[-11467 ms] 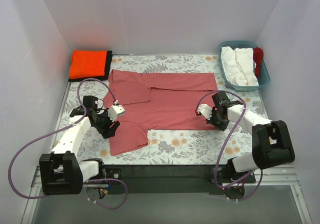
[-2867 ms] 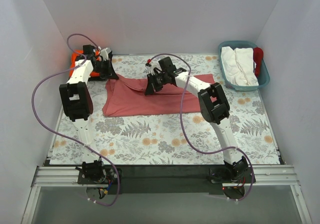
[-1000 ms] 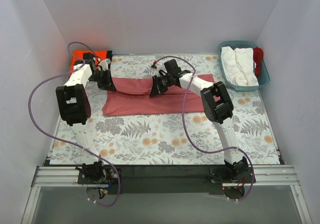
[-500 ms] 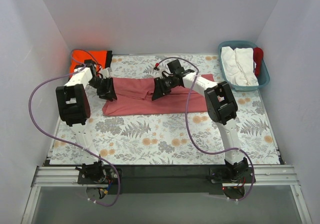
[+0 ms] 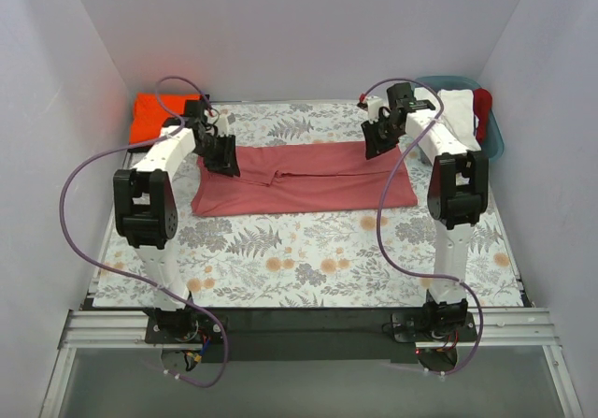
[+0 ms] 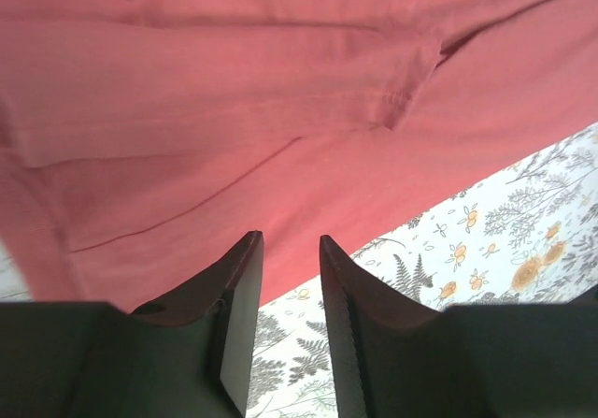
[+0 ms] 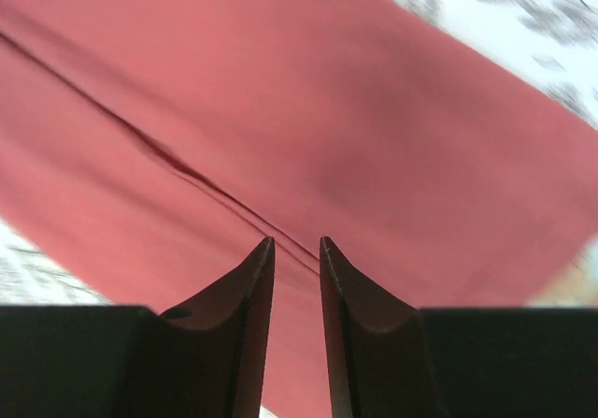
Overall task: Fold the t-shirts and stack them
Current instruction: Fold the tshirt
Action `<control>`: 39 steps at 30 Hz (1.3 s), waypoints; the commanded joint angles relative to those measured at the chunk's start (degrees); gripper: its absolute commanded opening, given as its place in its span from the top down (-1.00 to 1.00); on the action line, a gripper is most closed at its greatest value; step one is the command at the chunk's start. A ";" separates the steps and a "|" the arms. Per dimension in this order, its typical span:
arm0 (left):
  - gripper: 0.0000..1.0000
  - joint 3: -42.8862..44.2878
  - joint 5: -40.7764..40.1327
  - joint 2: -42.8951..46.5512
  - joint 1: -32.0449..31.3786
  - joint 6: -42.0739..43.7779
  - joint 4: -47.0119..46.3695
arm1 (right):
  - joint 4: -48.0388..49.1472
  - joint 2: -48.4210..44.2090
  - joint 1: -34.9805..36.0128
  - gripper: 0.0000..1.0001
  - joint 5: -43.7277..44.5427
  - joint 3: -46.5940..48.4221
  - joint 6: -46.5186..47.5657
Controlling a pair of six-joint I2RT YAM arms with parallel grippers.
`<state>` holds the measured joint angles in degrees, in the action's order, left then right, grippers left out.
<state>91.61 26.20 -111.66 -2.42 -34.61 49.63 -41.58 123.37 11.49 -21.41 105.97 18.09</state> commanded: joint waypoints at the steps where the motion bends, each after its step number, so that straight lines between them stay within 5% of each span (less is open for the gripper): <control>1: 0.44 -3.36 -6.24 0.30 -2.68 -3.53 -2.87 | -5.09 1.25 0.47 0.38 10.41 2.30 8.09; 8: 0.49 -8.20 -12.74 -1.54 -5.06 -4.06 -2.69 | -5.17 5.65 -0.68 0.42 18.15 2.23 12.14; 17: 0.51 -2.77 -16.87 -9.27 -4.88 -2.13 -1.47 | -5.09 0.48 -0.15 0.49 17.89 -14.72 13.03; 21: 0.51 8.38 -18.89 -16.12 -4.00 -0.11 0.38 | -4.91 -6.28 2.57 0.50 16.41 -27.19 13.03; 26: 0.52 38.68 -19.43 -33.08 -2.86 2.00 3.80 | -5.53 -24.96 13.99 0.50 4.14 -43.90 13.11; 29: 0.47 49.78 -16.02 -33.47 -3.12 -0.53 2.77 | -5.26 -31.51 15.41 0.47 1.64 -41.57 9.62; 34: 0.22 29.98 -8.55 -16.34 -3.39 -4.32 -10.41 | -6.67 -28.81 12.25 0.48 5.66 -30.66 11.61; 39: 0.32 19.67 -6.25 -8.84 -4.26 -5.90 -10.61 | -6.84 -21.25 11.63 0.52 10.07 -27.05 15.13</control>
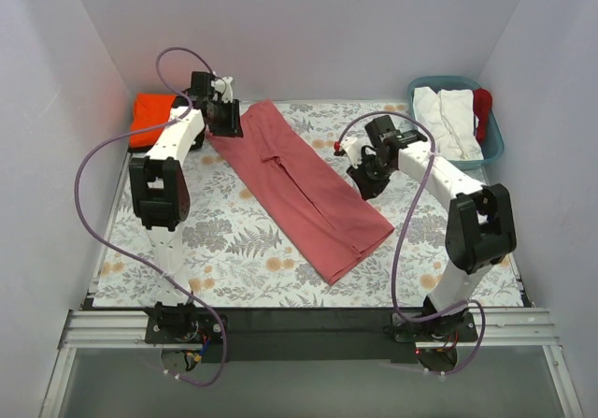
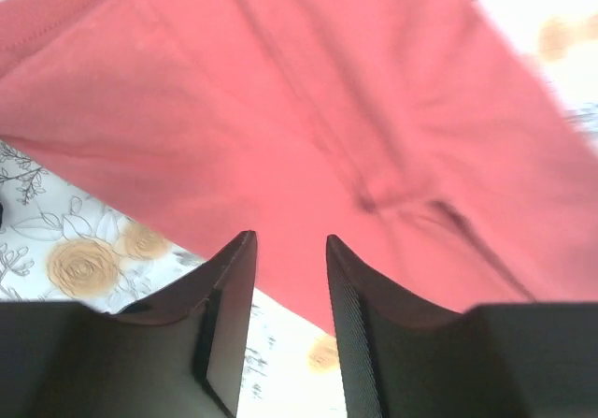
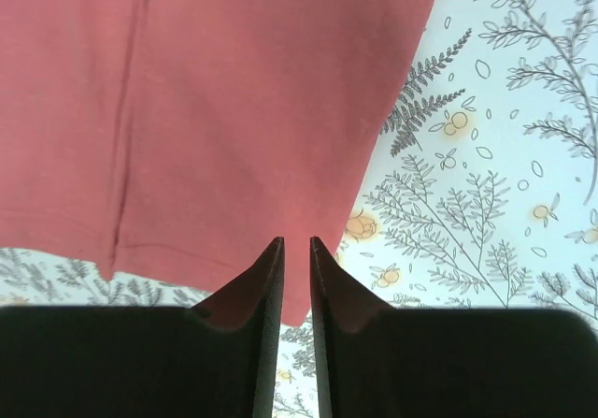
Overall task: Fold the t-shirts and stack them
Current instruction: Fold the tshirt
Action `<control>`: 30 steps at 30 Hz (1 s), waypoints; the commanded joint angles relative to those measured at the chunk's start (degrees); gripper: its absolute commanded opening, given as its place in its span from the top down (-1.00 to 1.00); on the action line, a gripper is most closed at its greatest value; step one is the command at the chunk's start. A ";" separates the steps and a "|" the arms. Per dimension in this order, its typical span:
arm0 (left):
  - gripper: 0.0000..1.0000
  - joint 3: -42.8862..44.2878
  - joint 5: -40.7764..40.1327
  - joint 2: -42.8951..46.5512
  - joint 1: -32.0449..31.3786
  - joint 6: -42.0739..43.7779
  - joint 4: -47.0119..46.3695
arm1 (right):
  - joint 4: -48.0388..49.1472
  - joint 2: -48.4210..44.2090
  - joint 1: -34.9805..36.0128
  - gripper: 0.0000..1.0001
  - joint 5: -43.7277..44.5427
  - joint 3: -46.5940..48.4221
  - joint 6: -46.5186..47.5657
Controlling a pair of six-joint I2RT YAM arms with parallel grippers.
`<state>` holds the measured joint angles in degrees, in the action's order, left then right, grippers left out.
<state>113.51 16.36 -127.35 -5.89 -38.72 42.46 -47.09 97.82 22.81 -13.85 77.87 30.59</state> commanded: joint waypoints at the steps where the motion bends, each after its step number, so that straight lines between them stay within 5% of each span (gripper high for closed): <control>1: 0.40 -2.59 3.77 6.68 -0.96 -2.23 -2.48 | -1.42 6.48 0.22 0.55 2.86 2.28 2.72; 7: 0.88 -5.93 4.82 4.48 -1.14 -4.69 1.05 | -1.42 11.60 0.40 0.72 5.67 4.05 3.51; 21: 0.93 -3.84 -0.45 -5.70 -2.37 -3.38 1.31 | -0.37 11.43 5.22 0.78 2.78 -7.46 2.81; 30: 0.95 8.99 2.27 -16.52 -5.62 -2.15 4.21 | 2.26 7.12 20.50 0.77 -11.45 -16.52 -1.58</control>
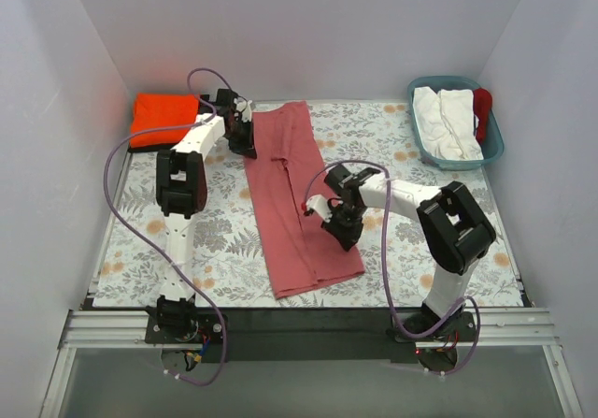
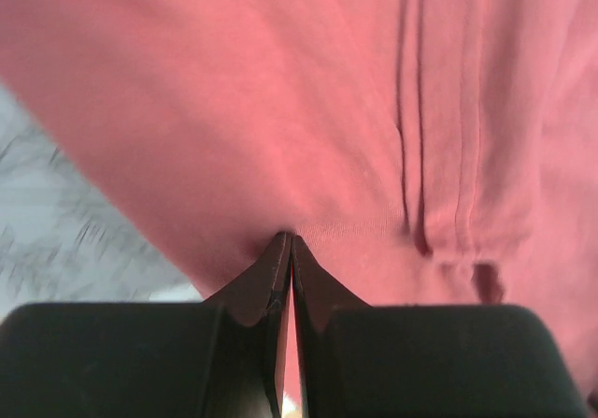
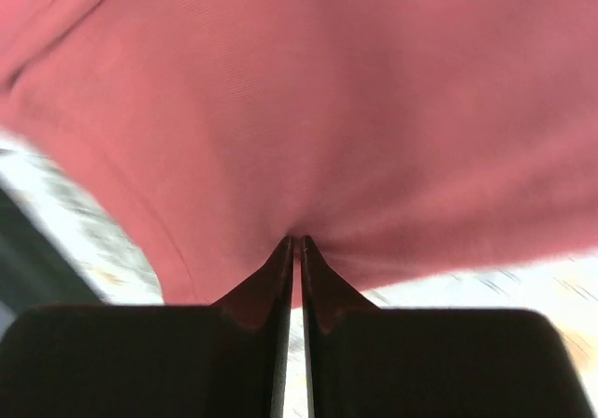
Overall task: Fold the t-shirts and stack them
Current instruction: Fold the tshirt
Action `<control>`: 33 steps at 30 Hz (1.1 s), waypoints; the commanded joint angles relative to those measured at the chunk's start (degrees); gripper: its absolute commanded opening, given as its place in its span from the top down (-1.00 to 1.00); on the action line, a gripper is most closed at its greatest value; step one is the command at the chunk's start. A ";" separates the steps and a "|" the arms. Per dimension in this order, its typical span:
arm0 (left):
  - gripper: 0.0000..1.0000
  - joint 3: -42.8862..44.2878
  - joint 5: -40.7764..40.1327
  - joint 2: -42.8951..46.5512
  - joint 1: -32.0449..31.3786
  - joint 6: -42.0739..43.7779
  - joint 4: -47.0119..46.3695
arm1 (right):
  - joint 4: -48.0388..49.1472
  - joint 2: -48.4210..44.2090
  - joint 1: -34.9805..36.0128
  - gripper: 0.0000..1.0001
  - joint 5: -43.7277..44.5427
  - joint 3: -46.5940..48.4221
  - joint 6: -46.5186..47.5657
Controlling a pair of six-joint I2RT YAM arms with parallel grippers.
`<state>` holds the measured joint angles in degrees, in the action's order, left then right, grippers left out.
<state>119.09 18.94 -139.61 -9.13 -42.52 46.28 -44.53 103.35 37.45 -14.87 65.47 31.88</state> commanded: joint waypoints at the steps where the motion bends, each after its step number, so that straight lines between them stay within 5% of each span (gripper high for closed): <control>1: 0.94 6.22 0.30 -5.83 -3.17 1.57 0.30 | 0.32 1.33 9.62 0.75 -11.74 -3.95 -4.61; 8: 0.89 11.52 5.77 -3.94 -4.23 0.25 -2.42 | 2.52 1.15 14.32 0.71 -15.90 4.04 -8.32; 17: 0.79 3.36 4.96 9.17 -2.83 0.68 -5.14 | 1.82 0.79 -6.68 0.51 -15.81 19.67 -7.00; 26: 0.81 -7.38 11.03 14.37 -2.83 0.16 -9.46 | 2.17 23.72 -14.07 0.85 -6.25 54.36 -18.50; 33: 0.80 -6.50 12.09 11.74 -2.83 -1.16 -9.37 | 3.66 34.10 -14.78 0.93 -1.04 62.50 -19.14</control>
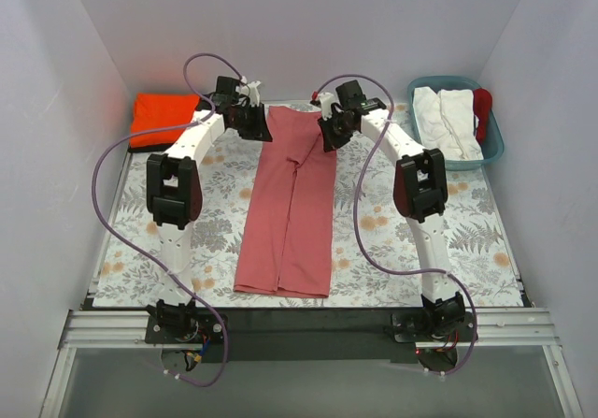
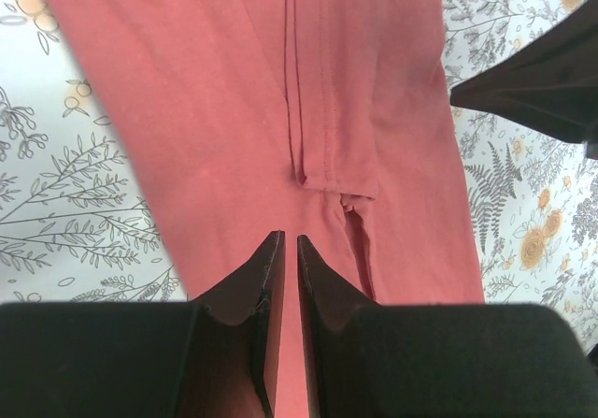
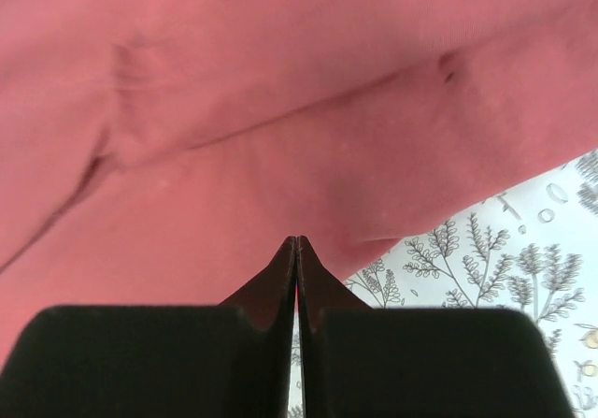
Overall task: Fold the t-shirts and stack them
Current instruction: Fold the tshirt
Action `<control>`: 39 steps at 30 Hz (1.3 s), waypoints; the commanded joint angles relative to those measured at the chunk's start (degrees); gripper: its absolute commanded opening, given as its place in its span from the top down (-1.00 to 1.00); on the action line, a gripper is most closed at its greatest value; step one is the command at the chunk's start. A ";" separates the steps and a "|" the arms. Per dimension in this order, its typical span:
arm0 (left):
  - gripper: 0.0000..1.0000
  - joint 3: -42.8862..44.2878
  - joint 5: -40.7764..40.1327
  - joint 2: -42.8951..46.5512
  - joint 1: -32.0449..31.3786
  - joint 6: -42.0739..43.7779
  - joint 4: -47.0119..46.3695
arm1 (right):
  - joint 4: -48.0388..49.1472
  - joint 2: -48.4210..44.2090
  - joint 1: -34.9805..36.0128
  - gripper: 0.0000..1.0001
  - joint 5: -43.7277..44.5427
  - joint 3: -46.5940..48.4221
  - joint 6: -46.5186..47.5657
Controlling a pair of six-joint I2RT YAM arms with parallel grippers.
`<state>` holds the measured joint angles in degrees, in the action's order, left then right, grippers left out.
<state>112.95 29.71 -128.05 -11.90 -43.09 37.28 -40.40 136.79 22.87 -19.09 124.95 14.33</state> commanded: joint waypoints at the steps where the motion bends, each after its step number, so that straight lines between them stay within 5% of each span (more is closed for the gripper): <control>1: 0.81 -0.36 1.31 -0.01 -0.14 -0.59 -0.10 | -0.21 1.02 -0.20 0.94 3.44 2.76 -1.50; 11: 0.83 -7.74 1.14 -0.01 -0.14 -0.94 -0.62 | -0.03 3.30 -0.28 0.97 5.98 -2.95 -0.71; 21: 0.85 -10.38 -0.44 -1.06 -0.14 -2.08 -1.24 | 0.23 10.94 -0.81 0.97 10.12 4.68 -0.27; 39: 0.85 0.96 -4.15 -12.84 1.44 -2.61 0.08 | 7.27 13.68 -1.43 0.90 13.29 7.51 -2.73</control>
<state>113.54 28.64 -138.89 -11.38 -46.54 37.30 -33.63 147.41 21.91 -9.02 132.25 11.77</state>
